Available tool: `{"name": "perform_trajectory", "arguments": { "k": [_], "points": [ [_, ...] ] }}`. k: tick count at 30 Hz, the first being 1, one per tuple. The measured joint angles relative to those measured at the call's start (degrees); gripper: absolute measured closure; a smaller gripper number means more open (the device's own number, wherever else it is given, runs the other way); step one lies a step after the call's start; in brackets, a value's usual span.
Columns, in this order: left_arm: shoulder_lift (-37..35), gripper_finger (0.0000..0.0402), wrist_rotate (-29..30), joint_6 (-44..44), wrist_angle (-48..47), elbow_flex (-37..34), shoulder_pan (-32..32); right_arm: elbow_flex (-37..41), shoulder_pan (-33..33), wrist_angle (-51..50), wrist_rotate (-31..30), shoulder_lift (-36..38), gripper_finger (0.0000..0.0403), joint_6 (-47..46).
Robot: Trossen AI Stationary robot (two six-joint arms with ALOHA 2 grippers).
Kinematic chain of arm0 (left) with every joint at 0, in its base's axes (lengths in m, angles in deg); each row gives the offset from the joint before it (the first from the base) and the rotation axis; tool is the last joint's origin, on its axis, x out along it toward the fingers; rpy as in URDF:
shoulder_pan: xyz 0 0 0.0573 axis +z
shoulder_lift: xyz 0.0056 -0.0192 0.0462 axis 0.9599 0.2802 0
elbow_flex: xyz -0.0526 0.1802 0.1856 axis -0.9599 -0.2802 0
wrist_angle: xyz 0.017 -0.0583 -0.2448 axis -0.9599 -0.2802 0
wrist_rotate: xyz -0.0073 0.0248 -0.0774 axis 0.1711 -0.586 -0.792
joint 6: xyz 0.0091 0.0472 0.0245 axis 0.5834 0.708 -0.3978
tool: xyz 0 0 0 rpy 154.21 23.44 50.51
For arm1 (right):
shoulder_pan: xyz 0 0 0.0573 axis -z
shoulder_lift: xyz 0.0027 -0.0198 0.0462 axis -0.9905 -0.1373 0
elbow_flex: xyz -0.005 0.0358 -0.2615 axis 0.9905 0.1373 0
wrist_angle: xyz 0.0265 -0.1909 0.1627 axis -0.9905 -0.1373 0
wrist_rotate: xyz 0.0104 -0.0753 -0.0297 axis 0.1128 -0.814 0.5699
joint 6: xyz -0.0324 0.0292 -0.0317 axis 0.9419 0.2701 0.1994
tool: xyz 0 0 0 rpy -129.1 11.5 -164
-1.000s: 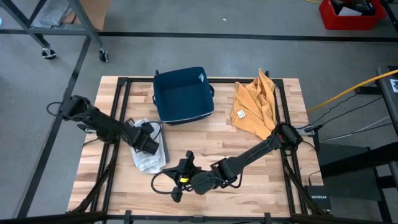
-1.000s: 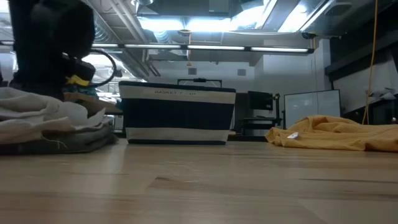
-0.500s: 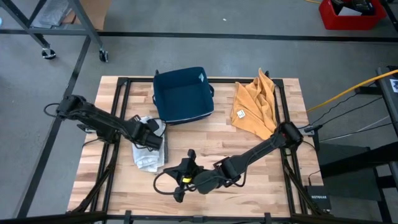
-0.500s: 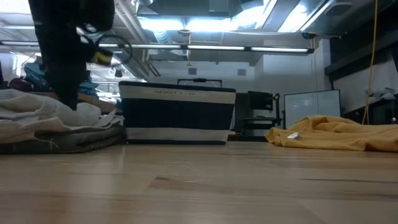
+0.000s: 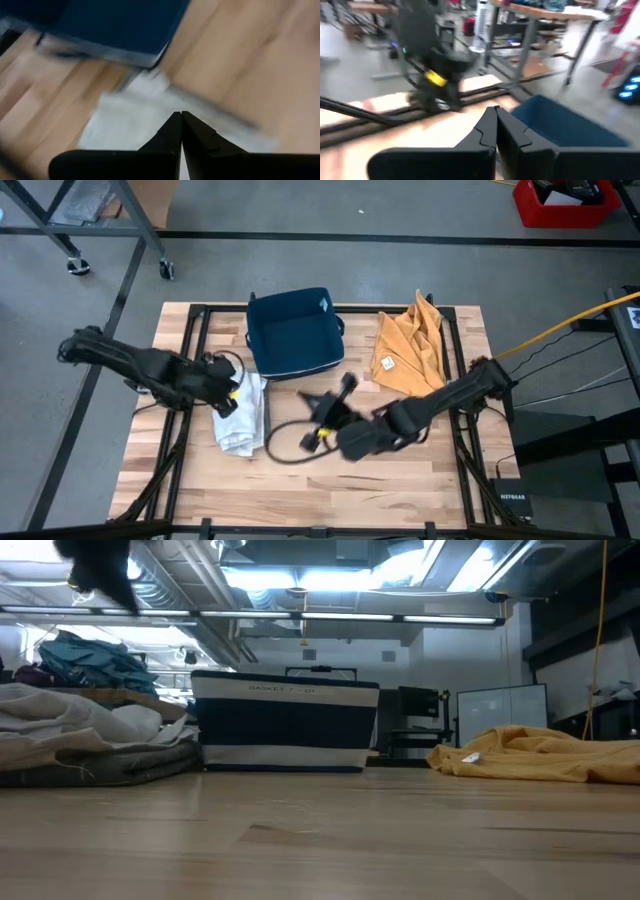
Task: Fold towel
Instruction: Fold the yellow towel
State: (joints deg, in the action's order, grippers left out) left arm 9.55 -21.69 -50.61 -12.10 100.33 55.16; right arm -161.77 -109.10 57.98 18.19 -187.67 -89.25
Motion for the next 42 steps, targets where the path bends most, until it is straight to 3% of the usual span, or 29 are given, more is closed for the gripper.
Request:
{"name": "perform_trajectory", "arguments": {
  "k": [7,13,21,27,34,42],
  "points": [
    [-8.9,0.0399,0.1,10.1,14.7,1.2,-0.2,0.0,3.4,-15.4,-1.7,10.2,0.0397,1.6],
    [-9.3,0.0399,0.1,13.3,22.4,1.2,-0.2,0.0,8.0,-26.7,-0.2,16.7,0.0397,1.6],
    [-4.6,0.0399,2.8,12.8,27.9,-0.8,-0.2,0.1,18.5,-49.6,21.5,19.0,0.0397,1.3],
    [2.3,0.0398,1.8,10.5,29.0,-0.8,-0.2,0.1,21.2,-60.2,24.3,19.5,0.0397,-1.5],
    [14.0,0.0373,0.8,16.3,44.3,-0.8,-0.2,4.2,21.0,-60.7,23.9,25.6,0.0397,-2.2],
    [26.4,0.0312,0.6,32.4,69.4,-0.8,2.2,26.9,21.0,-52.6,25.0,42.3,0.0397,-13.9]
  ]
}}
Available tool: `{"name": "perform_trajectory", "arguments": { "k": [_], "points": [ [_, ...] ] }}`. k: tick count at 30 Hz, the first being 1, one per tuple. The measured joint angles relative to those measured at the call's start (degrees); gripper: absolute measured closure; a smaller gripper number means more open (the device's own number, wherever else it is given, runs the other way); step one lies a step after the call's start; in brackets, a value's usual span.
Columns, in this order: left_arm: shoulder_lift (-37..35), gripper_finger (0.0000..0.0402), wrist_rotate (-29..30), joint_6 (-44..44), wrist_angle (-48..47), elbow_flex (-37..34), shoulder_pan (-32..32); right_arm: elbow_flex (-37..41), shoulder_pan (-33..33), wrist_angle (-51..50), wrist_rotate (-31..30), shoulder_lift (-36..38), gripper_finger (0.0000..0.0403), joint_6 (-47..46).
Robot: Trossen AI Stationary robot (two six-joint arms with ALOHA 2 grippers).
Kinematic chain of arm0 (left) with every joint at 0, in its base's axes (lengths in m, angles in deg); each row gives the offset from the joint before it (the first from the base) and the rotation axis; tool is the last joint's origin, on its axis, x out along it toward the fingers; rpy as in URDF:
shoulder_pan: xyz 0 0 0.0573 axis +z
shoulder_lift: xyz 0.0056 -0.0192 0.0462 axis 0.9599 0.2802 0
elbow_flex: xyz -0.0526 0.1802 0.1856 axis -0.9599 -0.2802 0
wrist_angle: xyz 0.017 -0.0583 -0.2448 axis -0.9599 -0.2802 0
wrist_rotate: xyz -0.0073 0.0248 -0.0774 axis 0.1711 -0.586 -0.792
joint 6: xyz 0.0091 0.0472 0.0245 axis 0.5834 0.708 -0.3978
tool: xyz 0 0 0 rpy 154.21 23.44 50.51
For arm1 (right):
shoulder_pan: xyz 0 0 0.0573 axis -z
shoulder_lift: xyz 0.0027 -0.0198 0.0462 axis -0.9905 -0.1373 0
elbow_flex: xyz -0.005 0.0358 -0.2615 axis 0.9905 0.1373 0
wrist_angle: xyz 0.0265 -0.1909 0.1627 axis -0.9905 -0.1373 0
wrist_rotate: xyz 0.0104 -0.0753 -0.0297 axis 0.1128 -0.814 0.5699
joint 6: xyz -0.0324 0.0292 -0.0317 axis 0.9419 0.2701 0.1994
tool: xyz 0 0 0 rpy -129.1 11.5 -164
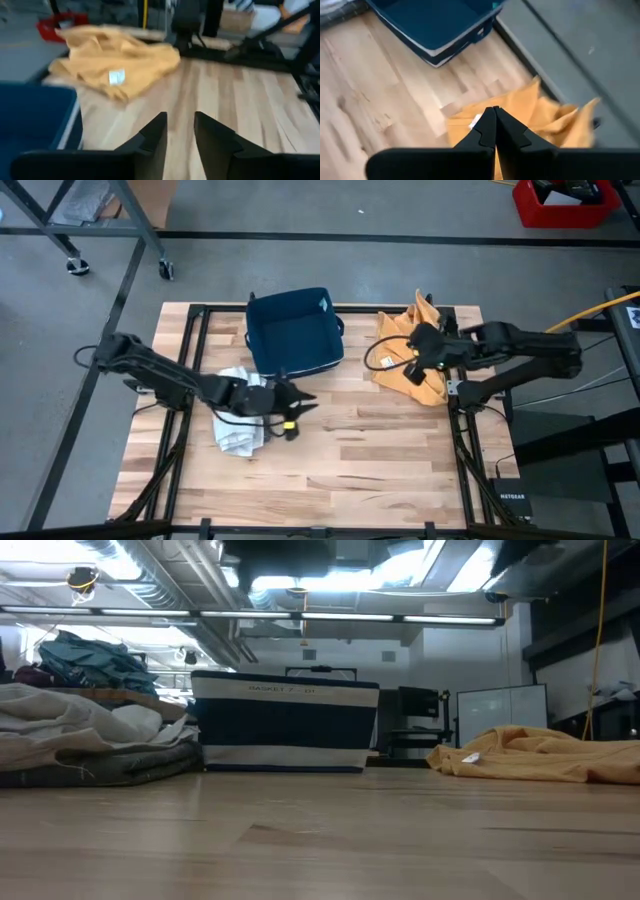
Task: Fold towel
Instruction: Fold the yellow towel
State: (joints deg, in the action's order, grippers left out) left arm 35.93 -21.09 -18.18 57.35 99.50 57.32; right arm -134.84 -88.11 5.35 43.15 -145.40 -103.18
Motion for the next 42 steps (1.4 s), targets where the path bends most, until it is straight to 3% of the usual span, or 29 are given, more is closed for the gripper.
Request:
{"name": "perform_trajectory", "arguments": {
  "k": [6,14,21,34,42],
  "points": [
    [5.7,0.0289,0.0,1.7,11.5,0.0,4.5,16.3,0.0,10.7,5.0,8.2,0.0397,-13.4],
    [8.2,0.0288,-1.0,2.5,12.3,0.0,7.4,27.2,0.0,24.1,8.4,5.6,0.0397,-19.5],
    [8.0,0.0288,-1.1,5.8,12.4,0.0,7.6,28.3,0.0,29.1,8.4,-0.7,0.0397,-18.9],
    [8.0,0.0288,-1.0,6.6,12.3,0.0,7.9,28.3,0.0,27.4,8.4,-9.3,0.0395,-17.0],
    [8.0,0.0288,-1.0,6.6,12.0,0.0,7.9,28.3,0.1,26.2,9.6,-12.8,0.0323,-13.0]
  ]
}}
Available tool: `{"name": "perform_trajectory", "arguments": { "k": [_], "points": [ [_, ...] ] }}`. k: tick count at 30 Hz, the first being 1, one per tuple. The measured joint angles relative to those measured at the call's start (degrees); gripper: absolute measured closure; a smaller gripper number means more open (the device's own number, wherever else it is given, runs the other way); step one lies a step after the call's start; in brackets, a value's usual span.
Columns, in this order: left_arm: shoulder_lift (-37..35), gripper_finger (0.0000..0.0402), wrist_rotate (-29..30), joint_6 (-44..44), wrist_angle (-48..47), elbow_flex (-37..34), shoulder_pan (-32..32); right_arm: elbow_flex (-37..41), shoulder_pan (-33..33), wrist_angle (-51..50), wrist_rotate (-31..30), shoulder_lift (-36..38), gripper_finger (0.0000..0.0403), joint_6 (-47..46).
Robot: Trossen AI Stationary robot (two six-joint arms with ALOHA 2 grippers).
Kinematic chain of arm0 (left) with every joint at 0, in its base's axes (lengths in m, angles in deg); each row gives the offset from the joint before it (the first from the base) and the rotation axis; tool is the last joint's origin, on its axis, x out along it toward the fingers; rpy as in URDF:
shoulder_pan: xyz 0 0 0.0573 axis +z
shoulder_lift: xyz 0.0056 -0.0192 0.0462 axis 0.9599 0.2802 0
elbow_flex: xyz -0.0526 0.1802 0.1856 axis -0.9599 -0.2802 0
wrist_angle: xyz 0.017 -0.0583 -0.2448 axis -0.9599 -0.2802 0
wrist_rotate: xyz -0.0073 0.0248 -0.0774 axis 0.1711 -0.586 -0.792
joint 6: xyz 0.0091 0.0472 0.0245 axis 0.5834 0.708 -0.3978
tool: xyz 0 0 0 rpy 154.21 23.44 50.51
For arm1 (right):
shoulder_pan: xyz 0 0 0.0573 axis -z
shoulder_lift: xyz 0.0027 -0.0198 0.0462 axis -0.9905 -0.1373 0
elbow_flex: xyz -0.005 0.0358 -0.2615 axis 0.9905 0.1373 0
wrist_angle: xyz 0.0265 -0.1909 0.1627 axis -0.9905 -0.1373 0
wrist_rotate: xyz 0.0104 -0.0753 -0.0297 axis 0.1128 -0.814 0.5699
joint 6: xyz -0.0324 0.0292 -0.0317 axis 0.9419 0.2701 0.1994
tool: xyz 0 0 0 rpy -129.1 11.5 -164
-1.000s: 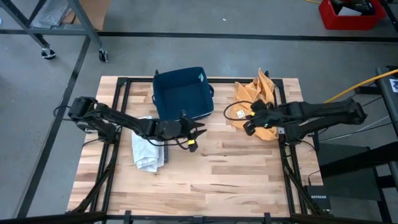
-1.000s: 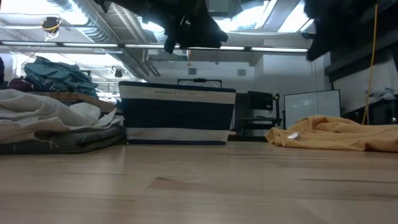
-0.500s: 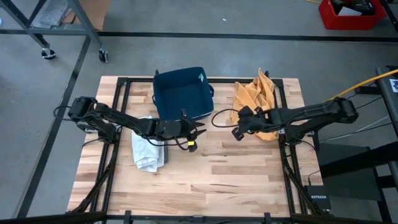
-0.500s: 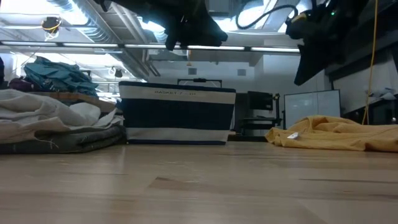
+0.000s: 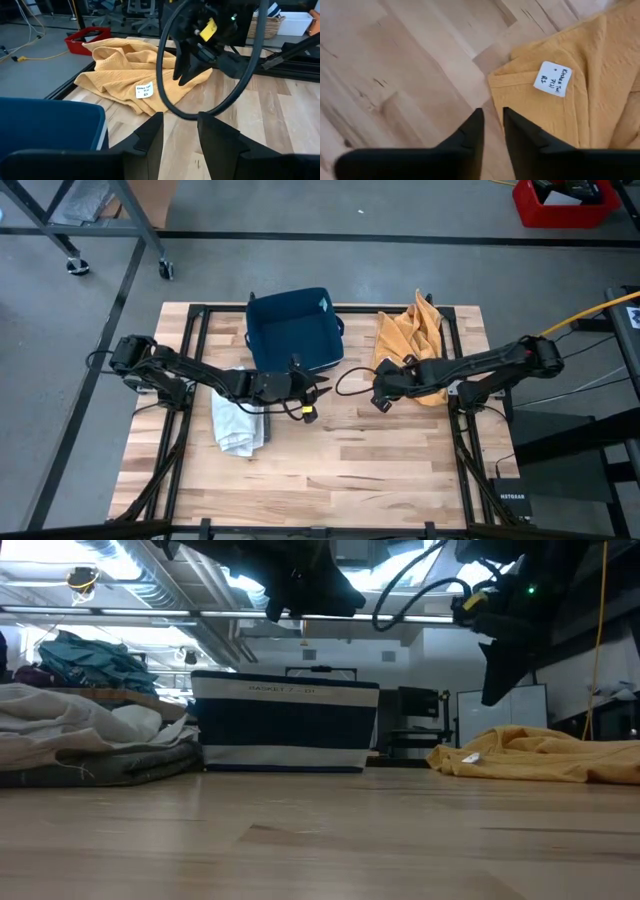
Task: Fold towel
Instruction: Fold the yellow towel
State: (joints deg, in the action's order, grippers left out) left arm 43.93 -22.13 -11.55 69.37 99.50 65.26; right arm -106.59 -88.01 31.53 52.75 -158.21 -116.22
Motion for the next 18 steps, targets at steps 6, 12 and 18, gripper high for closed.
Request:
{"name": "perform_trajectory", "arguments": {
  "k": [6,12,18],
  "points": [
    [0.0,0.0288,0.0,0.0,-0.1,0.0,0.0,0.0,2.5,-3.4,-0.1,-0.9,0.0243,-0.1],
    [-0.1,0.0288,0.0,0.0,-1.9,0.0,0.0,0.0,5.2,-5.6,-0.2,-1.0,0.0196,-2.9],
    [-0.1,0.0288,0.0,0.0,-1.4,0.0,0.0,0.0,9.5,-13.5,0.8,-1.0,0.0202,-7.7]
  ]
}}
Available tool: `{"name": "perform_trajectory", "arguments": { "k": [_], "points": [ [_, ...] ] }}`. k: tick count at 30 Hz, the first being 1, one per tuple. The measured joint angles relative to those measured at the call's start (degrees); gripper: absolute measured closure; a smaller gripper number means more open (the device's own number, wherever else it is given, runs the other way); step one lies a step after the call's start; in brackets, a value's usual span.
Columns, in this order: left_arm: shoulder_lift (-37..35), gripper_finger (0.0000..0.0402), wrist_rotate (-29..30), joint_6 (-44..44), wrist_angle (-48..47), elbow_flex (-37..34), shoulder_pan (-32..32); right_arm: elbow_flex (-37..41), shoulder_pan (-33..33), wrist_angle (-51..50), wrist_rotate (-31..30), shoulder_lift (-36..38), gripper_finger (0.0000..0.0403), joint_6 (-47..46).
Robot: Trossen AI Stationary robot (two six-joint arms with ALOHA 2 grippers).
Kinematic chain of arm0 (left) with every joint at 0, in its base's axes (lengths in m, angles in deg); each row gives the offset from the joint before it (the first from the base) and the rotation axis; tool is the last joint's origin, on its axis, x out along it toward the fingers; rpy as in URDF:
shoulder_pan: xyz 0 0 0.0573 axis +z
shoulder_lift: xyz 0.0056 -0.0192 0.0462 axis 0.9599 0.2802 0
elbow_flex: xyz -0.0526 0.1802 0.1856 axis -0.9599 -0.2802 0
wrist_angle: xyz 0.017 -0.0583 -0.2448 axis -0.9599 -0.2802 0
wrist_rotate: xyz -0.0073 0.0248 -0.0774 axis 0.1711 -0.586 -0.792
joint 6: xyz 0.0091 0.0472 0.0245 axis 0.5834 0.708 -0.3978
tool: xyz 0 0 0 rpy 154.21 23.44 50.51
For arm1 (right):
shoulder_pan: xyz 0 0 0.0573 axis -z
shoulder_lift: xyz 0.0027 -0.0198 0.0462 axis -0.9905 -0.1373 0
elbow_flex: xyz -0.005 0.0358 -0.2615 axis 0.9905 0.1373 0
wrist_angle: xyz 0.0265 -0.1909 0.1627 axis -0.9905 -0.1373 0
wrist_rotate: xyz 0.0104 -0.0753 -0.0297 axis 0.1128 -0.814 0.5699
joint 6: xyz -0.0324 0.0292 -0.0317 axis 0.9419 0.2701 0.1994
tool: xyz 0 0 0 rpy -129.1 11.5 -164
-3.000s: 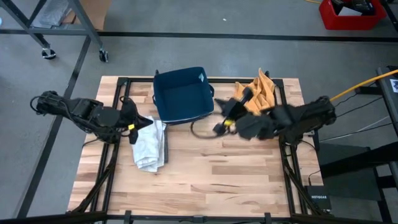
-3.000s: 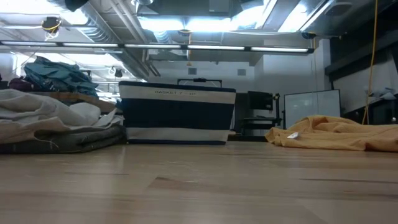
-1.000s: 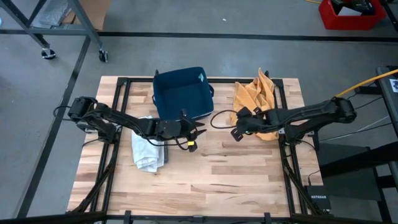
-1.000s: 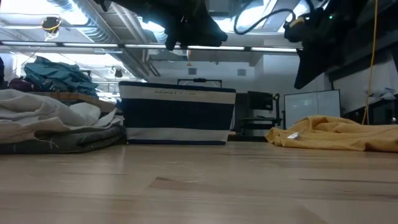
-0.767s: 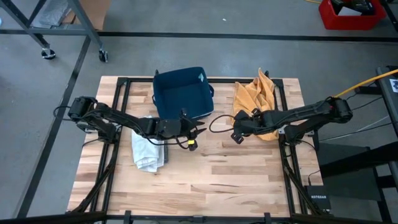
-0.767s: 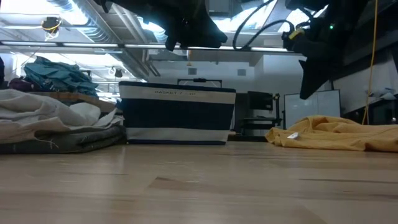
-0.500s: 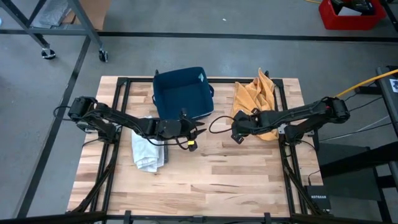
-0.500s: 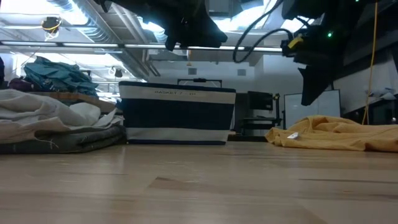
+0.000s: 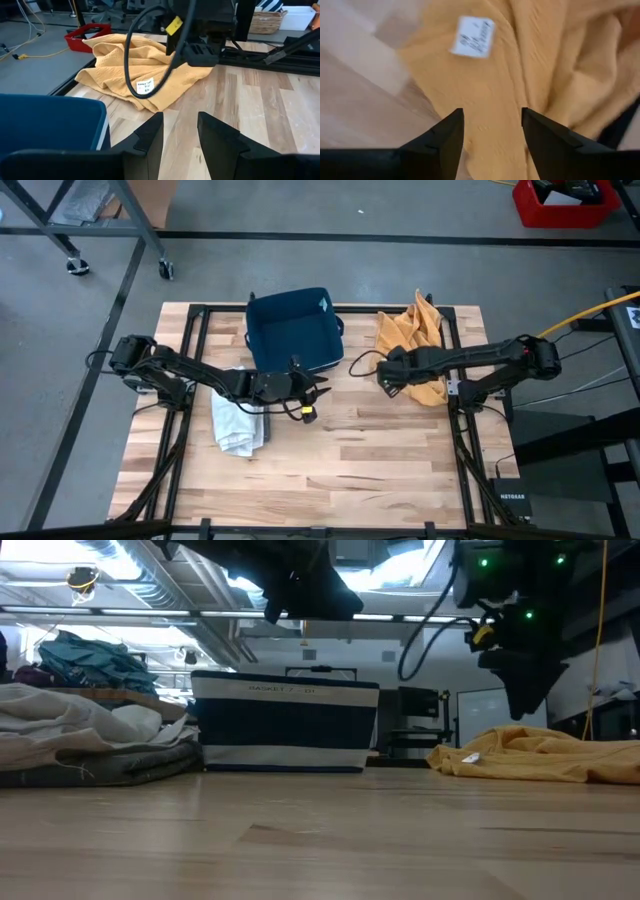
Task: Fold towel
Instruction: Fold the yellow towel
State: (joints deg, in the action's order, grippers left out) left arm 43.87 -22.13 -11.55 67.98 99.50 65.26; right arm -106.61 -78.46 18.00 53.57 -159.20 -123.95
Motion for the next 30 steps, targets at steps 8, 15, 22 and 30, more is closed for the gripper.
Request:
{"name": "perform_trajectory", "arguments": {
  "k": [8,15,22,30],
  "points": [
    [0.0,0.0288,0.0,-1.8,0.1,0.0,1.1,0.0,5.8,7.3,2.1,0.0,0.0222,6.1],
    [0.0,0.0288,0.0,-5.7,0.2,0.0,1.0,0.0,12.0,12.6,3.0,-2.2,0.0226,12.6],
    [0.0,0.0288,0.0,-7.2,0.1,0.0,0.6,0.0,17.4,12.6,9.2,-7.3,0.0226,15.3],
    [0.0,0.0288,0.0,-7.2,0.1,0.0,0.6,0.0,19.3,13.1,13.6,-12.1,0.0226,16.8]
  ]
}}
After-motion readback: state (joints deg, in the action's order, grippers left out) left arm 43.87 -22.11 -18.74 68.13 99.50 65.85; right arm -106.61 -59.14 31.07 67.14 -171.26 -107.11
